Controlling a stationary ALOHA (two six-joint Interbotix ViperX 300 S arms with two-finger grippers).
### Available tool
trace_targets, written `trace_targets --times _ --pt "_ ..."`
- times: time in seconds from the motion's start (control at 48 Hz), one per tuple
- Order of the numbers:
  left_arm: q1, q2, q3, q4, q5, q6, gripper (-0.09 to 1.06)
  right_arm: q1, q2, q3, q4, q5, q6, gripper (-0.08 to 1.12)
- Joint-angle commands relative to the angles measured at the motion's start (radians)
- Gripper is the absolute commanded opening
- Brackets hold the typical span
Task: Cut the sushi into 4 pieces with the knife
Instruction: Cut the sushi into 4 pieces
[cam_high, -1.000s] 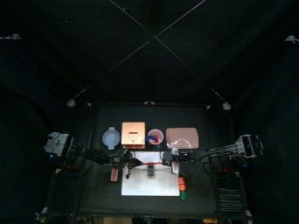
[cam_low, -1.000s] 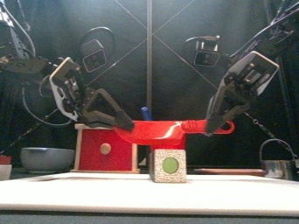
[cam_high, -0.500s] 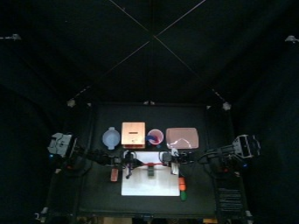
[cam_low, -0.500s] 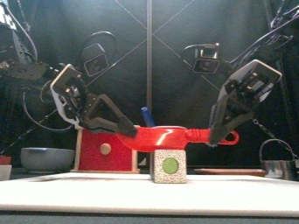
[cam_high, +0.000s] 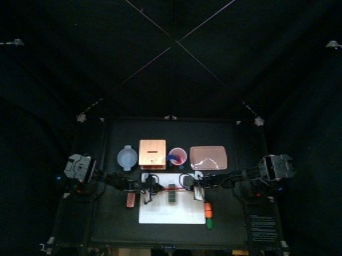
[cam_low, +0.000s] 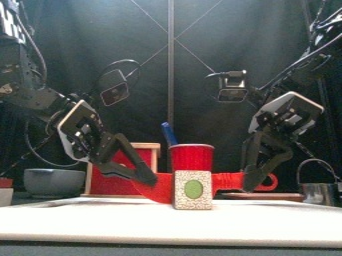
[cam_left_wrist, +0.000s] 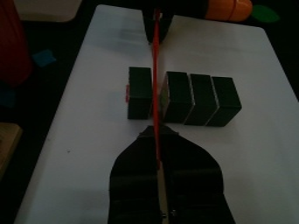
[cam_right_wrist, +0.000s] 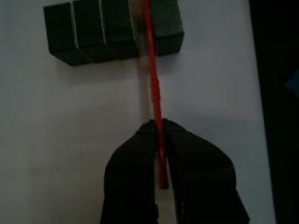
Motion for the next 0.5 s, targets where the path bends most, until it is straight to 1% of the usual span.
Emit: trace_targets --times 0.021,0.062,0.125,0.25,0.354,0.438,0.5 --pt "0.043 0.003 0.008 -0.012 0.011 -0.002 0.20 -0.014 0.006 -0.003 -0.006 0.006 0.000 0.14" --pt "0.054 0.000 0.008 -0.009 0.011 0.000 0.20 -0.029 -0.002 0.000 -0.009 0.008 -0.002 0.14" --pt "0.078 -0.009 0.012 0.000 0.011 0.011 0.20 -0.049 -0.014 0.000 -0.018 0.012 -0.002 0.14" --pt "0.110 -0.035 0.017 0.015 0.011 0.043 0.20 -0.064 -0.049 -0.003 -0.034 0.029 -0.002 0.14" --pt "0.114 -0.074 0.017 0.018 0.021 0.080 0.20 -0.061 -0.087 -0.005 -0.034 0.046 0.000 0.14" --pt "0.114 -0.109 0.018 0.018 0.046 0.094 0.20 -0.057 -0.118 -0.006 -0.031 0.063 0.000 0.14" --pt "0.106 -0.143 0.018 0.018 0.072 0.097 0.20 -0.051 -0.144 -0.006 -0.026 0.072 0.002 0.14"
